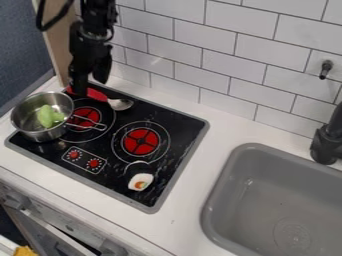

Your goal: Move the red fork to the left side of the stove

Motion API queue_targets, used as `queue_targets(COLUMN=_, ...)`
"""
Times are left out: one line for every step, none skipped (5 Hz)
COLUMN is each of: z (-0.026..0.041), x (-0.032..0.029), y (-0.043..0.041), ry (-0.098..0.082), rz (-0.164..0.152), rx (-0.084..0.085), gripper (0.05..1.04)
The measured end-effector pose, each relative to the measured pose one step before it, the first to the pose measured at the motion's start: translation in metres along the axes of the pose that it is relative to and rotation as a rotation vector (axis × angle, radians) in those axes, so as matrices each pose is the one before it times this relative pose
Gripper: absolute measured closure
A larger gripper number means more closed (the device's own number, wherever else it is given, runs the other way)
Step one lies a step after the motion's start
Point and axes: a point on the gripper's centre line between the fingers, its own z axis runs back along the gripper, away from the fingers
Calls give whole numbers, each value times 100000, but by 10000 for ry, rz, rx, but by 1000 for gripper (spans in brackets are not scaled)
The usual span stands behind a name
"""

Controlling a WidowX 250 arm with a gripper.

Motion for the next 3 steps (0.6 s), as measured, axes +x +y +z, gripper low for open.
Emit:
queue_targets(z=1576, x=251, y=208, ry=-18, rz=237, rx=-430, gripper=83)
queue_targets(z=2201, x=498, y=299, ry=-247, rz=156, rx=-609, gripper=83)
queue_targets(z=181, x=141, y=3, ry=-33, rz=19, rx=-48, gripper=83)
